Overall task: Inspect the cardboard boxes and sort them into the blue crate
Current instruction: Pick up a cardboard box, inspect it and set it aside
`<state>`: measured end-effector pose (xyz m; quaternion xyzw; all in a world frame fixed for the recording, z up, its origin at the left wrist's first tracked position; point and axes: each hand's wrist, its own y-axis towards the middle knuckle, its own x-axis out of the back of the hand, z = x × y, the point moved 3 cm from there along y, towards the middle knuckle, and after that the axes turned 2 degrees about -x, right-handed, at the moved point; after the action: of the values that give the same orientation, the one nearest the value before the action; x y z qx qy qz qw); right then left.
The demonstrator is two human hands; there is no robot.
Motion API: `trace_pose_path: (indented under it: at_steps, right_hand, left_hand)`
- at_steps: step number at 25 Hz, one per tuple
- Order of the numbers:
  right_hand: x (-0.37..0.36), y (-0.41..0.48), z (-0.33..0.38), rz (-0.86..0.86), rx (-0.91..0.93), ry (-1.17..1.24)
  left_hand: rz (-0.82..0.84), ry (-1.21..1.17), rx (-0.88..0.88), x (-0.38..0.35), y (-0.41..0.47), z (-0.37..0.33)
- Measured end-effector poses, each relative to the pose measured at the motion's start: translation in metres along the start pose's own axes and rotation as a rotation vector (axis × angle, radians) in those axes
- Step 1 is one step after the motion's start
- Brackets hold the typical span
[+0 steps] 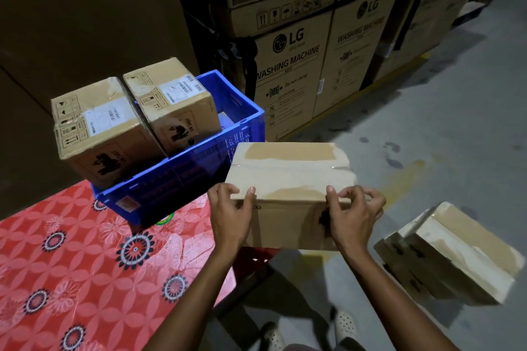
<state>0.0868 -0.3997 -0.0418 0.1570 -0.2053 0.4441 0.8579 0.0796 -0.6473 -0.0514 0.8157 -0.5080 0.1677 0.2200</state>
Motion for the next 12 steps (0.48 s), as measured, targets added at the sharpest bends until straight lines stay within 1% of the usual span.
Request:
trace_pose_path:
  at_steps: [3, 6, 9, 12]
  right_hand:
    - [-0.001, -0.018, -0.029, 0.059, -0.08, -0.06]
    - [-0.002, -0.018, -0.039, 0.159, -0.12, -0.176]
    - [-0.009, -0.008, -0.036, 0.217, -0.094, -0.366]
    - [-0.025, 0.004, -0.023, 0.279, -0.024, -0.531]
  left_hand:
    - [0.044, 0.021, 0.048, -0.006, -0.016, 0.021]
    - [0.115, 0.098, 0.099, -0.009, -0.026, 0.03]
    - [0.232, 0.237, 0.136, -0.014, -0.021, 0.03]
    - [0.318, 0.408, 0.114, -0.022, -0.003, 0.02]
